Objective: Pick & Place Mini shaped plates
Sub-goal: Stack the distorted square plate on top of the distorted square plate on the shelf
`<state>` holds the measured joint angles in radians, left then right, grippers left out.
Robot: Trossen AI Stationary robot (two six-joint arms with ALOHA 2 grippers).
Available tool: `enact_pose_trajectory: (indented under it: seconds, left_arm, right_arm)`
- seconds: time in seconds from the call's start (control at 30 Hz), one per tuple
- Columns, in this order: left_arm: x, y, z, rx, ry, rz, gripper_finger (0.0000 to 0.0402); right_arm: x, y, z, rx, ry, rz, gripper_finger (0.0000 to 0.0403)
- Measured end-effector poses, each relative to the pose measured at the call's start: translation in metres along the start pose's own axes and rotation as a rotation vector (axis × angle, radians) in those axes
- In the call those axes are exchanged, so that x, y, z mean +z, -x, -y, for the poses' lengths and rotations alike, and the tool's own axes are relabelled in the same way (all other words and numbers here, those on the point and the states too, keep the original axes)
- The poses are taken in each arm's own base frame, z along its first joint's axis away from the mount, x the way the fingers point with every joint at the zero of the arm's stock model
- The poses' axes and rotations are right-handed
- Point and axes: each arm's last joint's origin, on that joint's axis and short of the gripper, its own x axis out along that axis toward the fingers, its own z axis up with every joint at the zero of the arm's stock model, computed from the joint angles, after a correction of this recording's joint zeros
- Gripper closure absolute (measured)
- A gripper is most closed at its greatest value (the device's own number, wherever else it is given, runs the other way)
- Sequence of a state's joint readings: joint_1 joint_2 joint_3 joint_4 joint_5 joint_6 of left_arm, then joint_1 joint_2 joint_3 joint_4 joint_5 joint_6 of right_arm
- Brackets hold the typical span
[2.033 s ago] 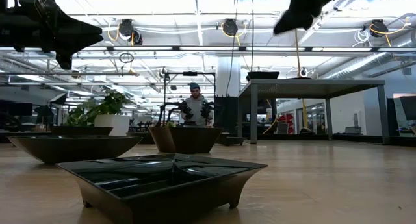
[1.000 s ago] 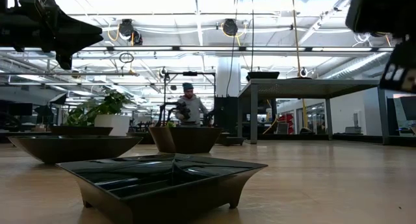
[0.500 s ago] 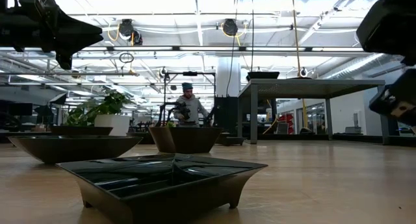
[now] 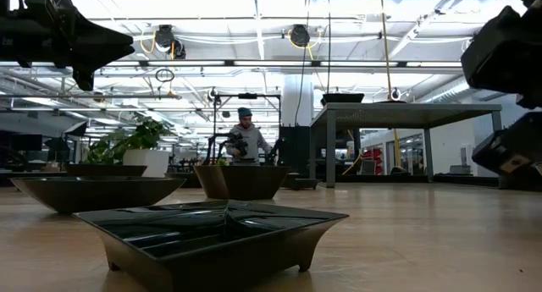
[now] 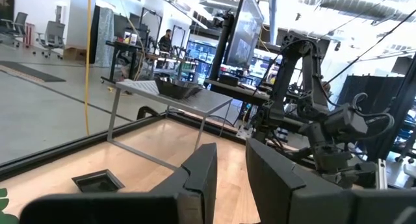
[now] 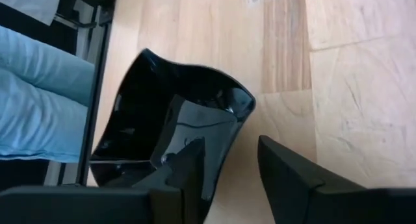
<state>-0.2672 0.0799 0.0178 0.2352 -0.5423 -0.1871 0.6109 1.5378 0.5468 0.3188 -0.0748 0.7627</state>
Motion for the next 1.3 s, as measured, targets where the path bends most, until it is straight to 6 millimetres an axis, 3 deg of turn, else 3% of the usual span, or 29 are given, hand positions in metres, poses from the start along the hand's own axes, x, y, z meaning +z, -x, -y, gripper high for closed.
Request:
enact_pose_trajectory:
  seconds: [0.3, 0.57, 0.73, 0.93, 1.3]
  left_arm:
    - [0.000, 0.000, 0.000, 0.000, 0.000, 0.001, 0.0316]
    - [0.000, 0.000, 0.000, 0.001, 0.000, 0.001, 0.0316]
    - [0.000, 0.000, 0.000, 0.000, 0.000, 0.001, 0.0316]
    - [0.000, 0.000, 0.000, 0.000, 0.000, 0.001, 0.0316]
    - [0.000, 0.000, 0.000, 0.000, 0.000, 0.001, 0.0316]
  right_arm:
    - [0.001, 0.000, -0.001, 0.014, -0.073, 0.009, 0.0391]
    - [0.014, 0.015, -0.006, 0.057, -0.127, 0.084, 0.0401]
    - [0.041, 0.048, -0.007, 0.049, -0.140, 0.325, 0.0402]
    - [0.080, 0.098, 0.007, -0.065, -0.168, 0.665, 0.0402]
    - [0.162, 0.192, 0.018, -0.287, 0.167, 1.010, 0.0403]
